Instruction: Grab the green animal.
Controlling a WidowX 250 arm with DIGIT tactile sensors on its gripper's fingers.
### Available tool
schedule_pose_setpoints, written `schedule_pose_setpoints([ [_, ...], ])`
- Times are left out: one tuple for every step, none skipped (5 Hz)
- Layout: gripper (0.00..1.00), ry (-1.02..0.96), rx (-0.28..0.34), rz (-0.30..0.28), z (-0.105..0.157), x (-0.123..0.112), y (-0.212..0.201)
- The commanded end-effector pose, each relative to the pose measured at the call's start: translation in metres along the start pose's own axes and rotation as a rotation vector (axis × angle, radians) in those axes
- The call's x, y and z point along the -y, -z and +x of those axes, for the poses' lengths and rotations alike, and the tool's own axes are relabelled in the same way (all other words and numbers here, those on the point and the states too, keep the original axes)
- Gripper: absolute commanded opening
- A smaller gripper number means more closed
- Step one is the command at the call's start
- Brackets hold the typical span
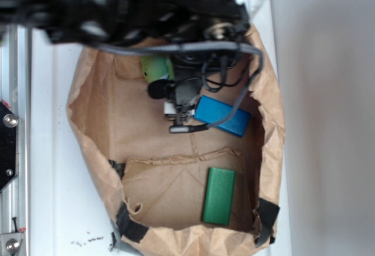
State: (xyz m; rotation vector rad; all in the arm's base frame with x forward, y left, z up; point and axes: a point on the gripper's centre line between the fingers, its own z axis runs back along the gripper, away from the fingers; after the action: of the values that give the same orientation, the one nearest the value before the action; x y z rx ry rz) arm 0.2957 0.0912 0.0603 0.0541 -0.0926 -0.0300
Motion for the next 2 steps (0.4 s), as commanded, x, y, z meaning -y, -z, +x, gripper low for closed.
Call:
schedule_pose_setpoints([
  [1.00,0.014,0.052,0.023,0.010,0.004,0.008],
  [1.00,0.041,0.064,0.054,0.009,0.007,0.019],
])
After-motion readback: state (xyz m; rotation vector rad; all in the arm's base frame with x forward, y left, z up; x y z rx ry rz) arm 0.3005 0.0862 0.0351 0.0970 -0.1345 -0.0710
